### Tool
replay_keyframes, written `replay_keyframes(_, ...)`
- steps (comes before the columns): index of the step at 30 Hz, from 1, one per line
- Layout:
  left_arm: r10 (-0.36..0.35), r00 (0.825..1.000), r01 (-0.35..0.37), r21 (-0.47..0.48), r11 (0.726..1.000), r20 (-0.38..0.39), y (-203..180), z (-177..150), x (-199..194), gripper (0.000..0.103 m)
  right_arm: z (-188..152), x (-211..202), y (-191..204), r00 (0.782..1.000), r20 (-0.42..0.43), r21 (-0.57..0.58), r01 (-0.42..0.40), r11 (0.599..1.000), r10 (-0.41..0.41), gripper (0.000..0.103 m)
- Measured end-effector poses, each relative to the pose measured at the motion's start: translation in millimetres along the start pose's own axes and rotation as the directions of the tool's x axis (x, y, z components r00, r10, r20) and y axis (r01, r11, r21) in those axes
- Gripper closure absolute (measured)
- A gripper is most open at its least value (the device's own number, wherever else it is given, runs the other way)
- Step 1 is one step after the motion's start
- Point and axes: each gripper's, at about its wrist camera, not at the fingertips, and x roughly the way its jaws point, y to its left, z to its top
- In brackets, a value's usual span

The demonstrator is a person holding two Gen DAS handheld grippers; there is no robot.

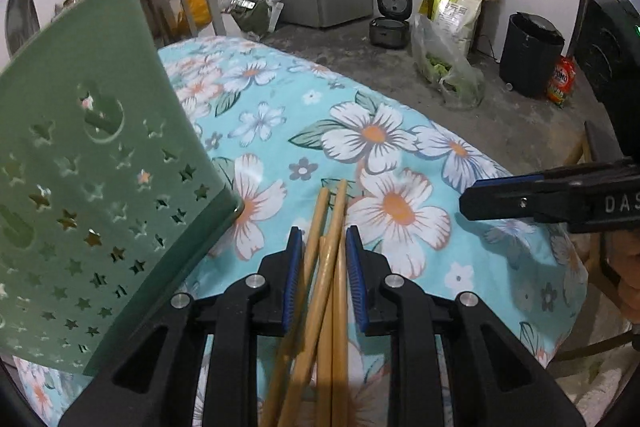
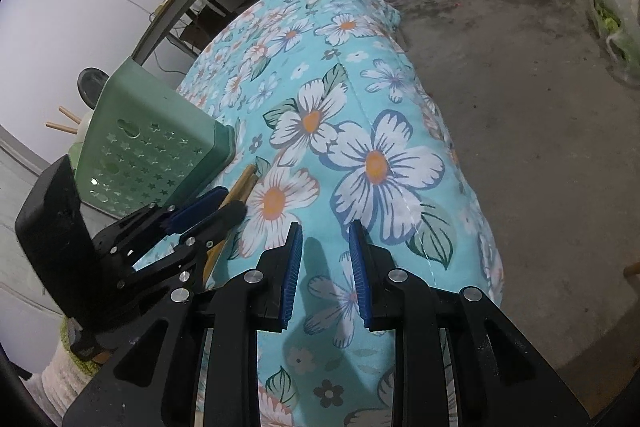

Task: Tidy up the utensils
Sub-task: 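Return both grippers to the remaining chopsticks and close the left gripper on them, then lift the left gripper's wooden chopsticks while the right gripper grasps another chopstick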

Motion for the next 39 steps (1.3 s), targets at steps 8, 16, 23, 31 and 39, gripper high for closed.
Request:
replay_keyframes(8, -0.026, 1.0, 0.026, -0.033, 0.999, -0.005, 6.6, 1.7, -0.7, 0.091, 0.6, 0.3, -0.9, 1.0, -0.001, 0.008, -0.015, 1.0, 0.015, 0.081)
replay_keyframes(16, -0.068, 0.998, 0.069, -0.119, 0.991, 0.013, 25.9, 4.2, -21.5, 0.097, 1.4, -0.1, 0.0, 1.0, -0.001, 0.008, -0.014, 1.0, 0.014, 0.081)
replay_keyframes(23, -0.102, 0.994, 0.111, -0.228, 0.967, 0.051, 47.4, -0.7, -48.0, 0.097, -0.2, -3.0, 2.5, 1.0, -0.001, 0.014, -0.015, 1.0, 0.015, 0.079)
replay_keyframes(31, -0.057, 0.991, 0.089, -0.288, 0.954, 0.117, 59.2, -12.8, -95.7, 0.097, -1.3, -8.2, 18.2, 0.996, -0.01, 0.014, -0.086, 0.996, 0.086, 0.08)
replay_keyframes(39, 0.018, 0.98, 0.059, -0.381, 0.923, 0.196, 73.3, -37.0, -153.6, 0.097, -1.6, 7.7, 36.6, 0.972, -0.083, 0.081, -0.214, 0.974, 0.22, 0.074)
